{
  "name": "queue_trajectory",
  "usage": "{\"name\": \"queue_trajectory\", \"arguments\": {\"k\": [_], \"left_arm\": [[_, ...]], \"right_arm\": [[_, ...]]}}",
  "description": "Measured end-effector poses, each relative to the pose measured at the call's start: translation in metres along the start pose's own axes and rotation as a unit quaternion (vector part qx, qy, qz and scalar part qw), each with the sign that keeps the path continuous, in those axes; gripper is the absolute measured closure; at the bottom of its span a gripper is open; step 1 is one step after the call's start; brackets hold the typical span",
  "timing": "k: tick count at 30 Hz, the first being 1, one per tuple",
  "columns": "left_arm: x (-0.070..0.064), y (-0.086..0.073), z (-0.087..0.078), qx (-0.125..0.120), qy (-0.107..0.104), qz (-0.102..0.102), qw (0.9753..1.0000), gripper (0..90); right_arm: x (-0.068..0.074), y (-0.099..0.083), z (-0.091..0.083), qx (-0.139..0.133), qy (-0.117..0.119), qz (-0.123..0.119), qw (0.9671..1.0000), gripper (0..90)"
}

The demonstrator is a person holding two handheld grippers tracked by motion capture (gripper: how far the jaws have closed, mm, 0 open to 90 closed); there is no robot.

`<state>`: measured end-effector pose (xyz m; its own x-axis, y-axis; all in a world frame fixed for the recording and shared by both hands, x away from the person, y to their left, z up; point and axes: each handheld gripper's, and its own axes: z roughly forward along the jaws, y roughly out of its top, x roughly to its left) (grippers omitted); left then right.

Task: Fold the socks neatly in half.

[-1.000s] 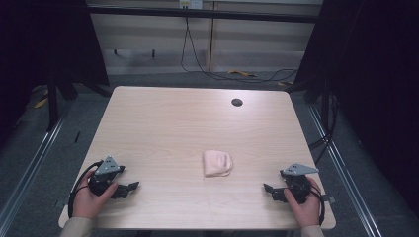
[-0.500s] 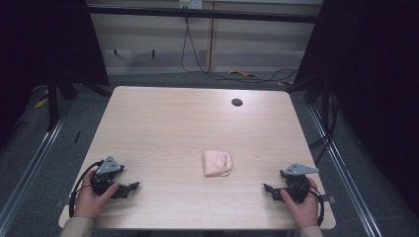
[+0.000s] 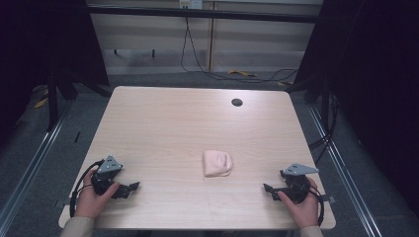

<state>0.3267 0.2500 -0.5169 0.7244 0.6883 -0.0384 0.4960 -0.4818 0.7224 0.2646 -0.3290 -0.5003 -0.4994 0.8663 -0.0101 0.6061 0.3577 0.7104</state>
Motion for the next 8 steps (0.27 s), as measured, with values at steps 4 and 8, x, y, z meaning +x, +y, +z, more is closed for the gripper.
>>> {"name": "queue_trajectory", "arguments": {"k": [4, 8], "left_arm": [[0.0001, 0.0000, 0.0000, 0.001, 0.000, 0.001, 1.0000, 5.0], [0.0001, 0.0000, -0.0001, 0.001, 0.000, 0.001, 1.0000, 5.0]], "right_arm": [[0.0003, 0.0005, 0.0005, 0.001, -0.006, 0.005, 1.0000, 13.8], [0.0002, 0.0008, 0.0009, 0.000, -0.010, 0.008, 0.9999, 13.8]]}}
